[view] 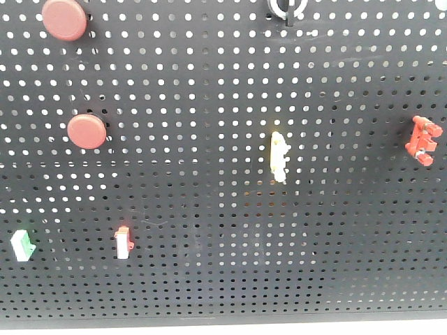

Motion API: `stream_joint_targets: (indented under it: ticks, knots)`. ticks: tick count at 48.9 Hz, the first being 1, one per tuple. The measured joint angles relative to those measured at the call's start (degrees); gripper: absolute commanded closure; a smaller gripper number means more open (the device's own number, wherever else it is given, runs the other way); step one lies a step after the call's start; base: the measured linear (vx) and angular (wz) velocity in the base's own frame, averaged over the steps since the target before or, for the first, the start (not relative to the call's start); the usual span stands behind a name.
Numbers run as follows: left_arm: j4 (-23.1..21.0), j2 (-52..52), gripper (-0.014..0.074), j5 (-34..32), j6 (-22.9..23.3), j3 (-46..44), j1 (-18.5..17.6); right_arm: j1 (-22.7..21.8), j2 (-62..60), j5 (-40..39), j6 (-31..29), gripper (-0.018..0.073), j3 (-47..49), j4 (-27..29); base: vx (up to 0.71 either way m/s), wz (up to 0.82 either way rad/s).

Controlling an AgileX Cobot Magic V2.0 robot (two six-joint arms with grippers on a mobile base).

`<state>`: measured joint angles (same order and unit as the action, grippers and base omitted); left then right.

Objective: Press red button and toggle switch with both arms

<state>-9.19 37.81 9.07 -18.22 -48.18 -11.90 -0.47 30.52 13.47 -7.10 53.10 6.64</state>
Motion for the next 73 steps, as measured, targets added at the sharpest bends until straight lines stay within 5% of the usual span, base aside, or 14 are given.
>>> stream_joint_targets:
  ticks: [10,19,36,73]
  knots:
    - [-3.2,9.9,0.0594,-1.2,-0.3,-14.6,0.0,0.0,5.6,2.2,0.3,0.0562,2.7,7.1,0.00,0.00]
    - [-10.8,14.2,0.0594,7.3,-2.6,-24.3,0.0,0.0,6.5,4.2,0.3,0.0562,2.7,11.3,0.00,0.00]
    - [-32.3,23.7,0.0594,14.0,-26.9,-31.3,-6.5,0.0,6.5,4.3,0.3,0.0562,2.7,11.9,0.00,0.00]
    - [-34.1,30.3,0.0594,3.7,-29.2,-32.5,-6.9,0.0,6.5,7.6,0.1,0.0562,2.7,11.9,0.00,0.00]
